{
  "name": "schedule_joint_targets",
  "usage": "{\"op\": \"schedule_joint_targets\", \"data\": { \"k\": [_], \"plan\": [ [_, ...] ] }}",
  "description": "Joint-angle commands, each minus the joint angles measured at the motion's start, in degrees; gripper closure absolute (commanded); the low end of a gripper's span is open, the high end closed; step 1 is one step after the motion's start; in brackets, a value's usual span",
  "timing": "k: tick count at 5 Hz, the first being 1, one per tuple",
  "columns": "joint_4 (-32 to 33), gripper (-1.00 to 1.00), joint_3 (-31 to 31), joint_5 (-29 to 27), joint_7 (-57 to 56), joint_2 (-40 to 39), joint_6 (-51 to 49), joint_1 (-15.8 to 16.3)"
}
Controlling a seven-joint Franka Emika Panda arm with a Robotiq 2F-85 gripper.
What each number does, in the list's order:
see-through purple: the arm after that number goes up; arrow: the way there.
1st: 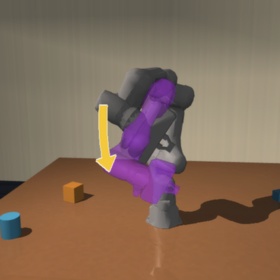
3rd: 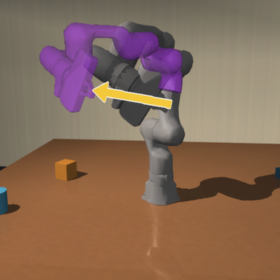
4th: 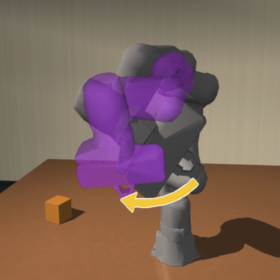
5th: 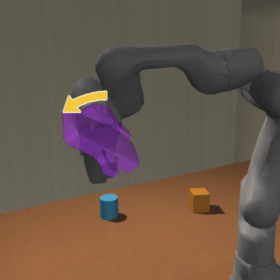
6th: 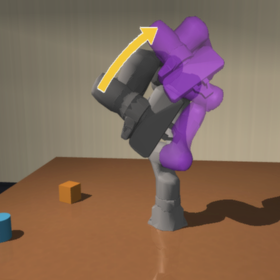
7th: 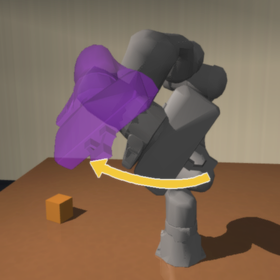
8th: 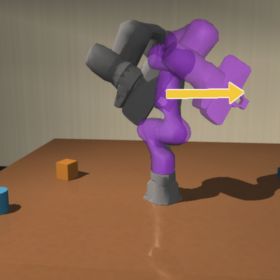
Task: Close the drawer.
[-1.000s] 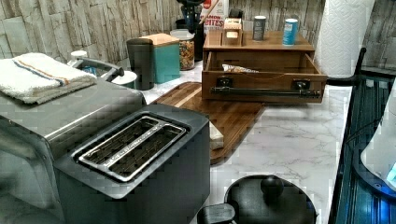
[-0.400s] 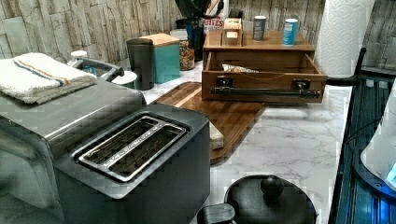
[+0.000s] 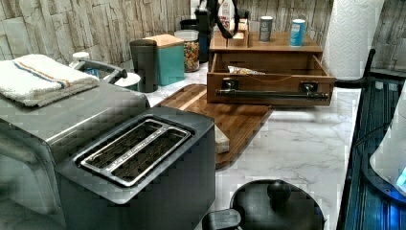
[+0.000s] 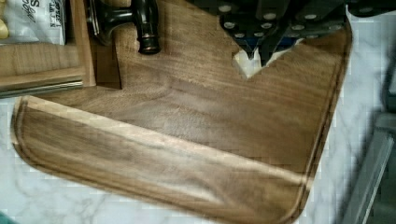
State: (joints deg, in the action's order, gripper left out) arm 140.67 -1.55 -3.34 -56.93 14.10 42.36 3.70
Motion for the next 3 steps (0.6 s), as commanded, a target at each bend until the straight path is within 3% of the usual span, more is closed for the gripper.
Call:
{"op": "schedule_joint_targets", "data": {
  "k": [1,3],
  "plan": [
    [16.6,1.0,-1.5,4.8,-1.2,-0.7,4.8,1.6],
    [24.6,1.0,0.3,13.1,-1.4,0.8,13.9,-1.0]
  ]
}}
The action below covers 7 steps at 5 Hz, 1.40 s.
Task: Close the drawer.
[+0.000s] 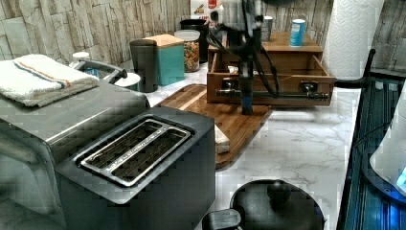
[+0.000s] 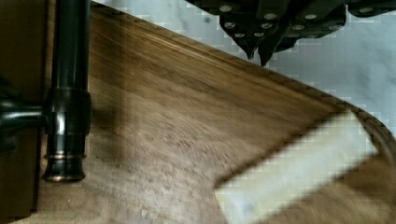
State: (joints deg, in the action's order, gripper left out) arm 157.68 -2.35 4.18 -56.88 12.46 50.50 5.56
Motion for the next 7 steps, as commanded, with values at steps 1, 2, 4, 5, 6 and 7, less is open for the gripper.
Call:
{"op": "schedule_joint_targets", "data": {
  "k": [1,2,4,5,6,7],
  "plan": [
    [8.2,1.0,3.8,6.6,-4.0,1.9,7.1,-2.9],
    [8.2,1.0,5.4,6.8,-6.1,3.1,7.0,-3.4],
    [3.2,1.0,11.0,7.1,-12.3,-1.4,4.3,-5.2],
    [0.7,1.0,14.2,5.5,-17.4,-3.9,2.6,-5.6],
    [-0.6,1.0,15.7,6.8,-17.4,-5.0,1.8,-6.0],
    [-1.9,1.0,15.8,6.8,-18.8,-3.5,-1.7,-7.8]
  ]
}}
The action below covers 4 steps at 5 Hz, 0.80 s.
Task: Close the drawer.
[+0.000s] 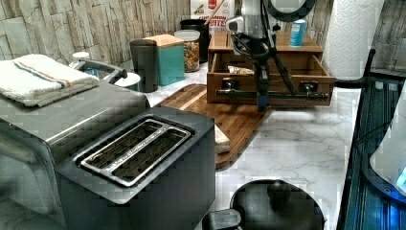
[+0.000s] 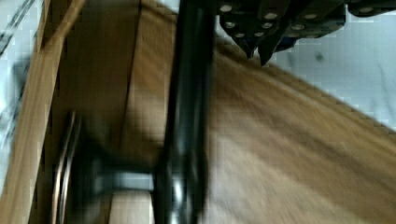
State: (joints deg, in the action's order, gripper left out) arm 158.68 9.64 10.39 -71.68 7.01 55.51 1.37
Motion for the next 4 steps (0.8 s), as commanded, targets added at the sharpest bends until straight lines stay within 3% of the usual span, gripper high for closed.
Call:
{"op": "schedule_joint_targets", "data": {
  "k": [1,2,4],
  "plan": [
    [-5.1,1.0,4.3,0.7,-5.9,3.9,-11.6,-5.1],
    [-7.7,1.0,5.7,0.0,-11.4,3.4,-13.2,-6.5],
    [-6.5,1.0,5.7,-6.8,-17.5,5.3,-11.5,-7.5]
  ]
}}
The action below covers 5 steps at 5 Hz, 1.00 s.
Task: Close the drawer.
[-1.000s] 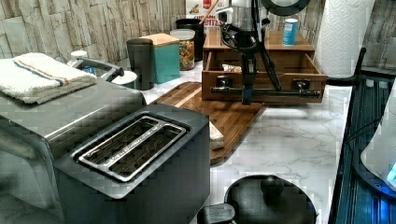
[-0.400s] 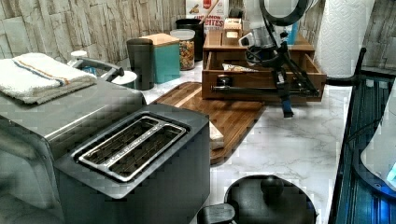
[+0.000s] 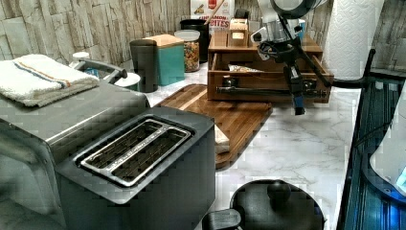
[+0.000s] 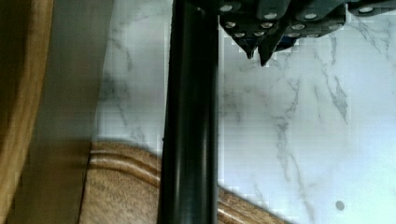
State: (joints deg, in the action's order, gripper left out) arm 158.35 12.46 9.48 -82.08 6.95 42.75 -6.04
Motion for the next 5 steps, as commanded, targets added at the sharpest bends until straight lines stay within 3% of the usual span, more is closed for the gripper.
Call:
{"op": "schedule_joint_targets", "data": {
  "k": [1,2,5],
  "plan": [
    [-6.3,1.0,2.1,-6.3,-6.5,5.9,2.2,-0.6],
    [-6.3,1.0,3.0,-4.1,-7.9,5.4,6.0,-1.6],
    [-13.2,1.0,10.1,-7.7,-22.8,-3.9,12.9,-0.9]
  ]
}}
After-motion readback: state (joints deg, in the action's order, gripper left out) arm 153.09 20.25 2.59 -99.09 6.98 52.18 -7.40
